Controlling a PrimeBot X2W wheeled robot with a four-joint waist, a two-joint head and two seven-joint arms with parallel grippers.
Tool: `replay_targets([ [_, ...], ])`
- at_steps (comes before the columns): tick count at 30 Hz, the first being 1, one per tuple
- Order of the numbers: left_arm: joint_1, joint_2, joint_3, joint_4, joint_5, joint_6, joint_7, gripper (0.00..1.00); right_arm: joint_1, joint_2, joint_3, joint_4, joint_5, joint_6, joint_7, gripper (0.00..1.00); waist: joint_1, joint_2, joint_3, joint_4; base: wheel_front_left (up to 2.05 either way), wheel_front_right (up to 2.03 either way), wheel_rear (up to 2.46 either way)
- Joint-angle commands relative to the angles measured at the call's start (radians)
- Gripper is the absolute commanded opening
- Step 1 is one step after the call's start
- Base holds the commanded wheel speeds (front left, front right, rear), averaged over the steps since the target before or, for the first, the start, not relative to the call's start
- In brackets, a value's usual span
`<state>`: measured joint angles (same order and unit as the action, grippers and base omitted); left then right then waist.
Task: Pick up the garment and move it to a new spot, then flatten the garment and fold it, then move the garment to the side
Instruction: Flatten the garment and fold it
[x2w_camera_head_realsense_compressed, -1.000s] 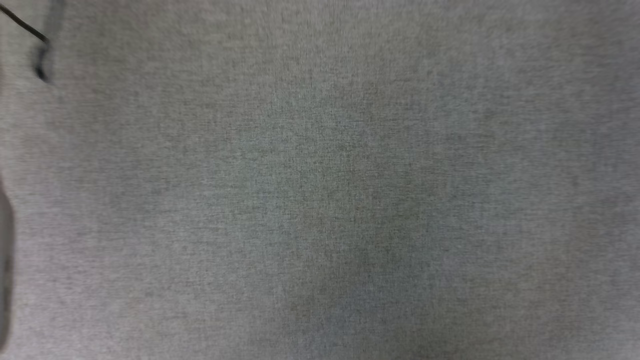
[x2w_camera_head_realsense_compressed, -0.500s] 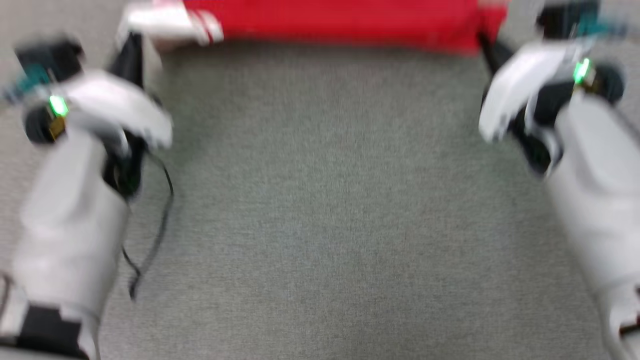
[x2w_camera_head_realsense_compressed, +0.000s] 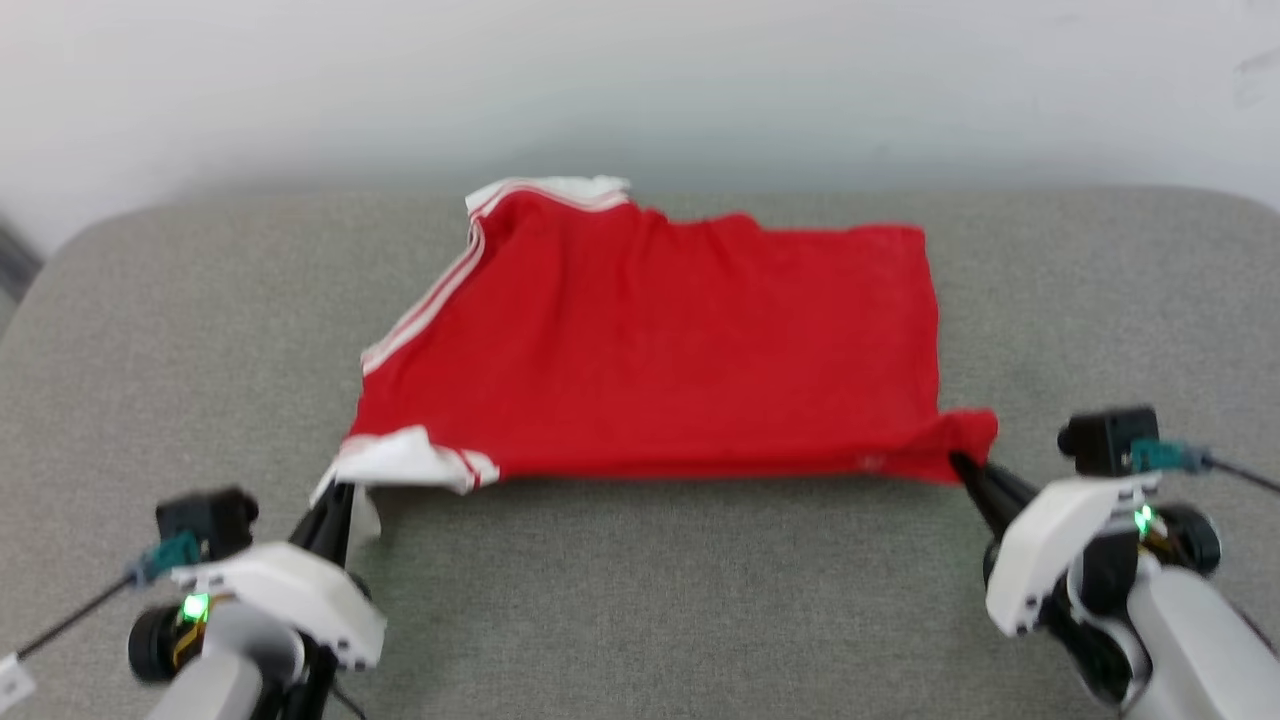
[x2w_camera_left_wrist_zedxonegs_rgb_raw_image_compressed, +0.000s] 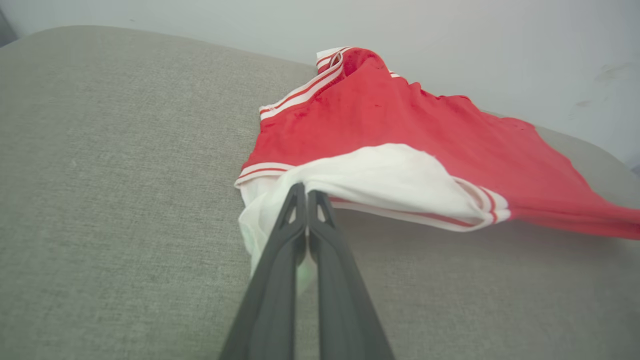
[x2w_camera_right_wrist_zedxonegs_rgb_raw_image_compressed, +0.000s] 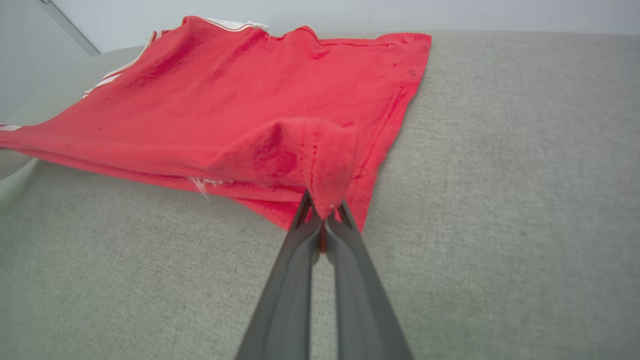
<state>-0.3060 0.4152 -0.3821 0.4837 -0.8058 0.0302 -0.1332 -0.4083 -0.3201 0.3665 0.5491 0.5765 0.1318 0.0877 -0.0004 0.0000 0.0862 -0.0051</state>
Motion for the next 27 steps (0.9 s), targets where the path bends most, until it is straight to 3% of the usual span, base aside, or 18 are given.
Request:
replay_targets([
  [1,0.091,0.028,0.014,-0.088,-0.010,0.052,0.019,0.00,0.085,-0.013,-0.032,-0.057,-0.010,-0.002,0.025,0.00,0.0004,0.0000,-0.056,0.001,0.00,0.00,0.00],
  [2,0.138,0.039,0.021,-0.140,-0.017,0.079,0.030,0.00,0.126,-0.012,-0.053,-0.092,-0.018,-0.002,0.040,0.00,0.0004,0.0000,-0.065,0.000,0.00,0.00,0.00],
  [3,0.138,0.039,0.021,-0.140,-0.017,0.079,0.030,0.00,0.126,-0.012,-0.053,-0.092,-0.018,-0.002,0.040,0.00,0.0004,0.0000,-0.065,0.000,0.00,0.00,0.00],
  [4,0.229,0.058,0.030,-0.250,-0.027,0.134,0.060,0.00,0.213,-0.004,-0.097,-0.160,-0.034,-0.002,0.083,0.00,0.0004,0.0000,-0.085,0.000,0.00,0.00,0.00],
  [5,0.229,0.058,0.030,-0.250,-0.027,0.134,0.060,0.00,0.213,-0.004,-0.097,-0.160,-0.034,-0.002,0.083,0.00,0.0004,0.0000,-0.085,0.000,0.00,0.00,0.00],
  [6,0.312,0.081,0.041,-0.356,-0.034,0.190,0.083,0.00,0.292,0.006,-0.144,-0.233,-0.055,-0.002,0.122,0.00,0.0004,0.0000,-0.100,0.002,0.00,0.00,0.00],
  [10,0.446,0.126,0.057,-0.539,-0.028,0.286,0.131,0.00,0.434,0.043,-0.234,-0.378,-0.097,-0.002,0.218,0.00,0.0004,0.0000,-0.111,0.007,0.00,0.00,0.00],
  [16,0.543,0.168,0.065,-0.714,-0.023,0.362,0.179,0.00,0.559,0.102,-0.343,-0.533,-0.154,-0.002,0.327,0.00,0.0004,0.0000,-0.114,0.017,0.00,0.00,0.00],
  [20,0.519,0.187,0.065,-0.763,-0.024,0.361,0.204,0.00,0.568,0.138,-0.382,-0.597,-0.185,-0.002,0.381,0.00,0.0004,0.0000,-0.094,0.020,0.00,0.00,0.00],
  [27,0.317,0.191,0.037,-0.661,-0.029,0.268,0.259,0.00,0.426,0.153,-0.364,-0.559,-0.242,-0.002,0.422,0.00,0.0004,0.0000,0.011,0.005,0.00,0.00,0.00],
])
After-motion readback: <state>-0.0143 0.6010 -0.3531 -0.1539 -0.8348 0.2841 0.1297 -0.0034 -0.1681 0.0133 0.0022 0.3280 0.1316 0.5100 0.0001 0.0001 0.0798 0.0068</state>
